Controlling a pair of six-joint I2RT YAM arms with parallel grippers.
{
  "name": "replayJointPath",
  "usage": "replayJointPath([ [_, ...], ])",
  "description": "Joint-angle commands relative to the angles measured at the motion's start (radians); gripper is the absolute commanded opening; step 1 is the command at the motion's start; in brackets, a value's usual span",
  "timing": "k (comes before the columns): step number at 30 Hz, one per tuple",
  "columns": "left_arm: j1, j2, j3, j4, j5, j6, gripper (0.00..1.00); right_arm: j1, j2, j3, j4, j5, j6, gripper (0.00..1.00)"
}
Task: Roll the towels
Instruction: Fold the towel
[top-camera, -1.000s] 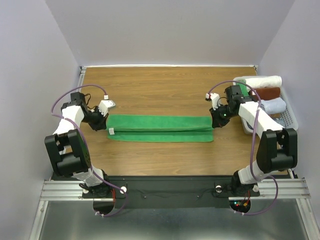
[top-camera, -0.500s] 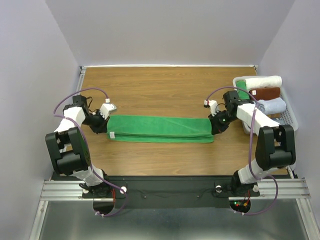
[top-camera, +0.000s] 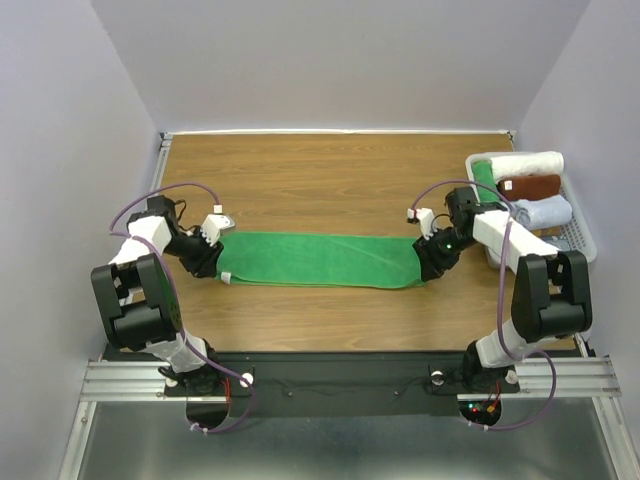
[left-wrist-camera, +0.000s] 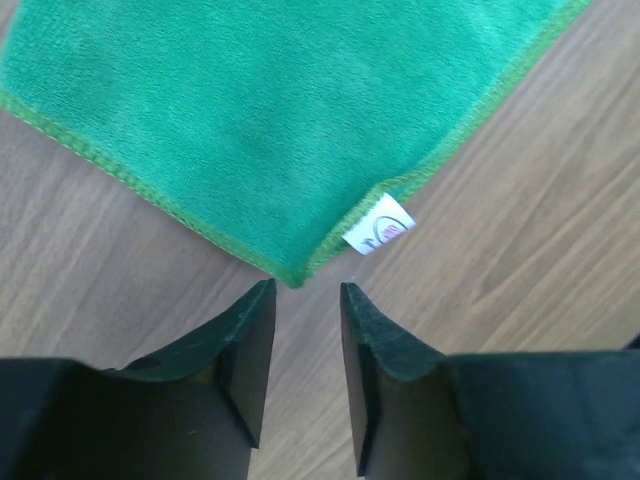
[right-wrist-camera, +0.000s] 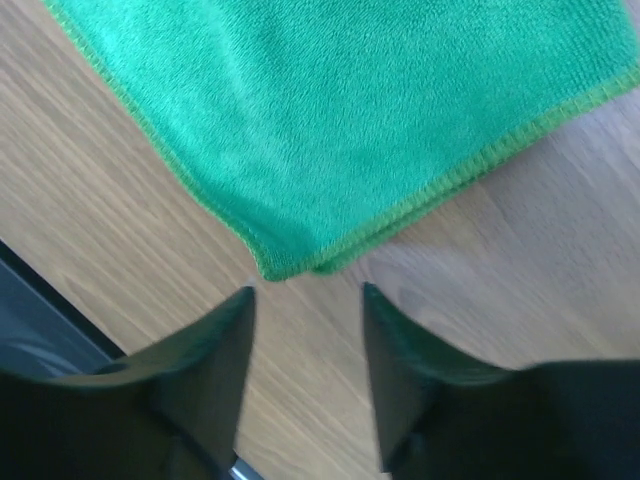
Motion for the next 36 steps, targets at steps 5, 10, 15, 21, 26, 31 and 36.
replayJointPath([
  [5, 0.006, -0.125, 0.114, -0.178, 0.056, 0.064, 0.50, 0.005, -0.101, 0.144, -0.065, 0.017, 0.033, 0.54],
  [10, 0.006, -0.105, 0.166, -0.103, 0.097, -0.068, 0.50, 0.004, 0.031, 0.256, -0.076, -0.024, 0.091, 0.42],
  [15, -0.005, -0.092, 0.137, 0.049, 0.082, -0.215, 0.43, 0.042, 0.107, 0.292, -0.076, -0.027, 0.132, 0.37],
  [21, -0.016, -0.056, 0.079, 0.072, 0.056, -0.226, 0.41, 0.076, 0.131, 0.249, -0.061, 0.085, 0.174, 0.38],
  [26, -0.020, -0.062, 0.051, 0.115, 0.075, -0.260, 0.43, 0.045, 0.091, 0.264, -0.010, 0.160, 0.325, 0.40],
  [31, -0.034, -0.068, 0.025, 0.143, 0.074, -0.277, 0.48, 0.028, 0.134, 0.307, 0.004, 0.169, 0.412, 0.44],
  [36, -0.107, -0.134, -0.015, 0.106, 0.120, -0.235, 0.50, 0.030, 0.194, 0.325, 0.027, 0.187, 0.452, 0.47],
])
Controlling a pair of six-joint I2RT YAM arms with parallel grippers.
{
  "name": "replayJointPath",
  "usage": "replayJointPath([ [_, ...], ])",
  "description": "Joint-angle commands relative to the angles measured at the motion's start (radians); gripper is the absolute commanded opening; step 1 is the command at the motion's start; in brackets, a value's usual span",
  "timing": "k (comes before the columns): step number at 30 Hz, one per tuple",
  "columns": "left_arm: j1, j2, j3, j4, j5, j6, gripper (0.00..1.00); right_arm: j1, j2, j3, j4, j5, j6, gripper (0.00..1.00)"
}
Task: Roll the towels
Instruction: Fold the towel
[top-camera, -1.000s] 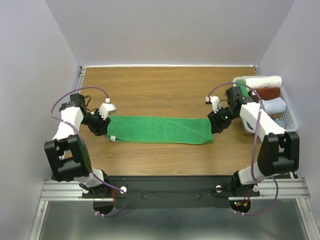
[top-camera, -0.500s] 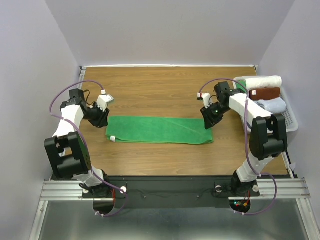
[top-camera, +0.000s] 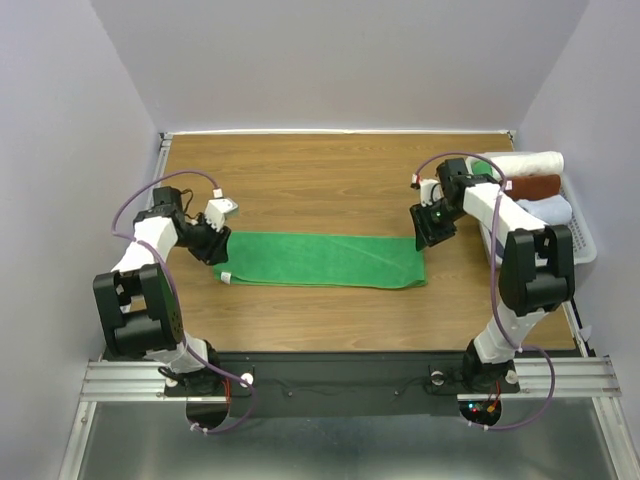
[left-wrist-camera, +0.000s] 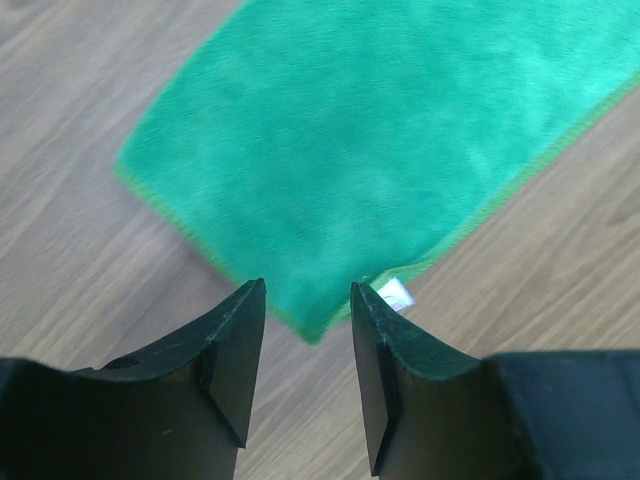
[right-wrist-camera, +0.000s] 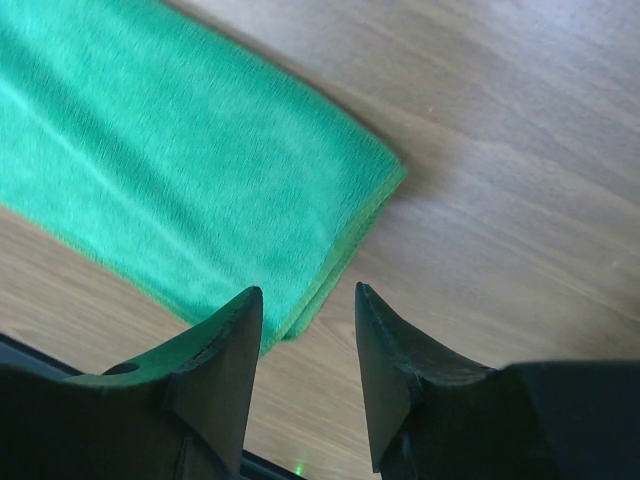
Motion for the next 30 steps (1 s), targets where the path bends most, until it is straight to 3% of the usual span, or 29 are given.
replayJointPath([
  [1, -0.125, -0.115, -0.038, -0.012, 0.077, -0.003, 0.49, 0.002, 0.040, 0.046, 0.059, 0.037, 0.061, 0.47],
  [3, -0.208, -0.151, -0.051, 0.064, 0.077, -0.046, 0.49, 0.002, 0.054, 0.054, 0.065, 0.034, 0.067, 0.47],
  [5, -0.358, -0.174, -0.052, 0.117, 0.049, -0.093, 0.49, 0.002, 0.069, 0.065, 0.071, 0.016, 0.079, 0.44],
  [8, -0.466, -0.134, -0.009, 0.148, 0.020, -0.141, 0.49, 0.000, 0.103, 0.080, 0.085, 0.016, 0.095, 0.43],
  [15, -0.503, -0.094, 0.023, 0.186, 0.005, -0.187, 0.49, -0.001, 0.134, 0.077, 0.094, -0.020, 0.119, 0.41],
  [20, -0.505, -0.096, 0.011, 0.198, 0.000, -0.193, 0.49, 0.000, 0.134, 0.065, 0.110, -0.007, 0.121, 0.30],
  [30, -0.550, -0.100, -0.069, 0.224, -0.003, -0.159, 0.48, 0.000, 0.114, 0.028, 0.127, 0.068, 0.133, 0.34],
])
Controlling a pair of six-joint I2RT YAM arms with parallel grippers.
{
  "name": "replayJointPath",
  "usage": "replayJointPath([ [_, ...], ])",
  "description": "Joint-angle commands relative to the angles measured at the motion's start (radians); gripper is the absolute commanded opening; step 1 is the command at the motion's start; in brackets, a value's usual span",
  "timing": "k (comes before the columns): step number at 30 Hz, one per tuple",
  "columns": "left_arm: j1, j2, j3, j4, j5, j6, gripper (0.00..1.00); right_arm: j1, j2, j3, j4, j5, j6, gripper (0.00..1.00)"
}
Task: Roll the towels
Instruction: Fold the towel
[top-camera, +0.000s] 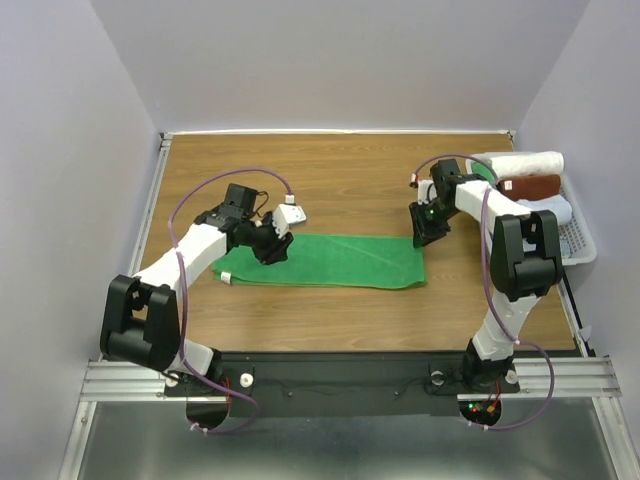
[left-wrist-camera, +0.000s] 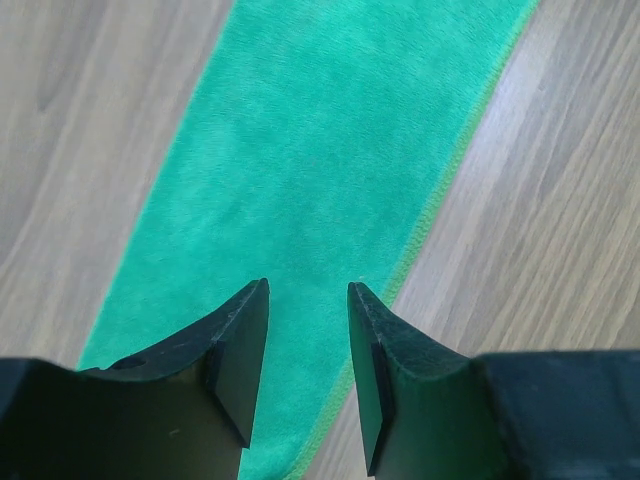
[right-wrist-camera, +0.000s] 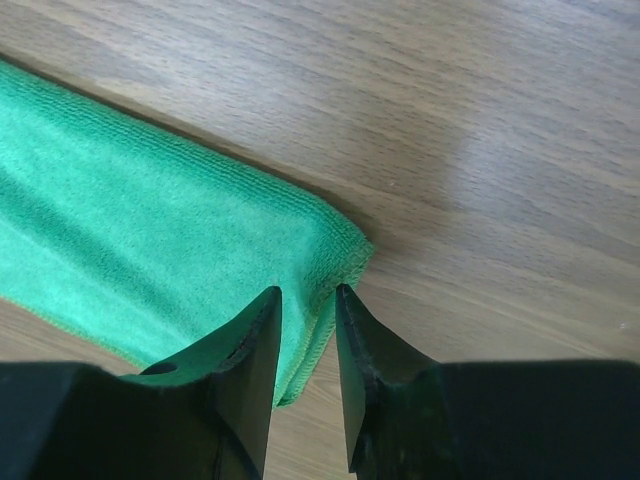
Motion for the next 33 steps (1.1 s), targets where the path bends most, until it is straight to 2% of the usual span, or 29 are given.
replayJointPath([
  [1, -0.037, -0.018, -0.059, 0.016, -0.003, 0.029, 0.48, -0.001, -0.031, -0.021, 0.039, 0.041, 0.009, 0.34],
  [8, -0.094, 0.028, -0.108, 0.062, -0.063, 0.031, 0.41, -0.001, -0.031, -0.038, 0.043, 0.017, 0.012, 0.34],
  [14, -0.111, 0.086, -0.129, 0.099, -0.094, 0.016, 0.40, -0.006, -0.016, -0.024, 0.049, -0.002, 0.023, 0.25],
  [17, -0.113, 0.095, -0.140, 0.111, -0.098, 0.014, 0.39, -0.011, -0.008, -0.023, 0.052, -0.006, 0.025, 0.17],
  [21, -0.114, 0.106, -0.142, 0.111, -0.110, 0.016, 0.37, -0.021, -0.009, -0.012, 0.052, -0.006, 0.029, 0.01],
  [24, -0.114, 0.131, -0.142, 0.107, -0.121, 0.020, 0.31, -0.037, -0.016, 0.013, 0.051, 0.000, 0.031, 0.01],
  [27, -0.114, 0.175, -0.142, 0.090, -0.167, 0.037, 0.19, -0.044, -0.025, 0.031, 0.049, 0.004, 0.031, 0.01],
  [33, -0.114, 0.201, -0.160, 0.082, -0.192, 0.057, 0.12, -0.047, -0.023, 0.054, 0.048, 0.006, 0.022, 0.01],
])
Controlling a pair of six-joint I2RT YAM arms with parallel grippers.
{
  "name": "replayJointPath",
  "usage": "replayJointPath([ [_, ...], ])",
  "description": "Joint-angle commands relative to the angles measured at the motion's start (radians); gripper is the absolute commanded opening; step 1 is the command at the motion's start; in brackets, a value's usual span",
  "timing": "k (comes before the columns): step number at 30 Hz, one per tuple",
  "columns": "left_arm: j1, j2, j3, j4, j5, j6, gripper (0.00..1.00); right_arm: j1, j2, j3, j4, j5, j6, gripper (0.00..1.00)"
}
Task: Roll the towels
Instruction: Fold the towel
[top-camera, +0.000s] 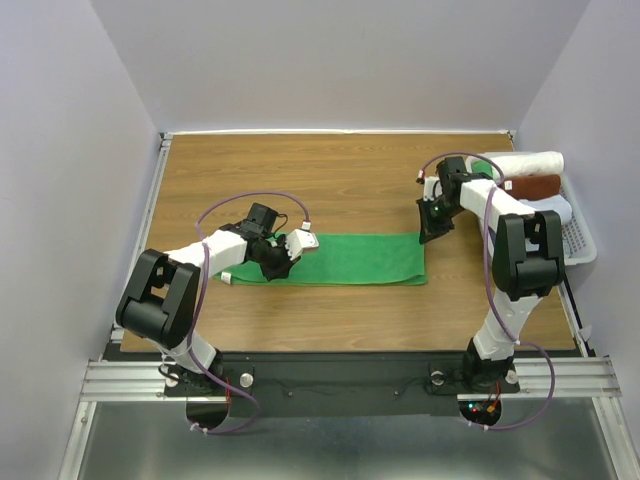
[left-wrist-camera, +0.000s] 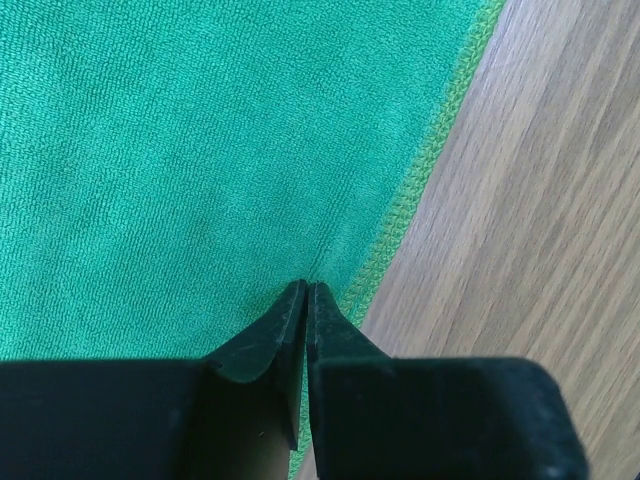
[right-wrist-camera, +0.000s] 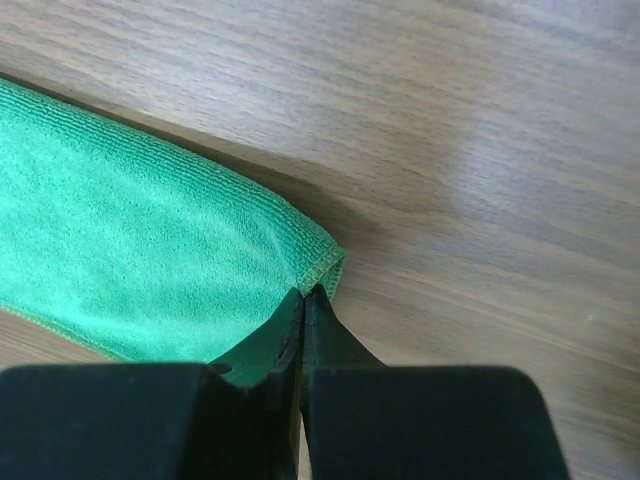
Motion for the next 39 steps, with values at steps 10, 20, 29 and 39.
replayJointPath([
  [10, -0.006, 0.050, -0.032, -0.033, -0.058, 0.028, 0.12, -0.022, 0.032, 0.050, 0.036, 0.023, -0.051, 0.01],
  [20, -0.006, 0.045, -0.015, -0.032, -0.044, 0.006, 0.25, -0.023, -0.046, 0.002, 0.019, 0.028, -0.030, 0.46],
  [29, -0.006, 0.051, 0.002, -0.029, -0.033, -0.012, 0.25, -0.025, -0.135, -0.035, -0.163, -0.111, -0.114, 0.35],
  [39, -0.006, 0.039, -0.003, -0.033, -0.036, -0.014, 0.25, -0.014, -0.138, -0.136, -0.202, -0.170, -0.113, 0.45],
])
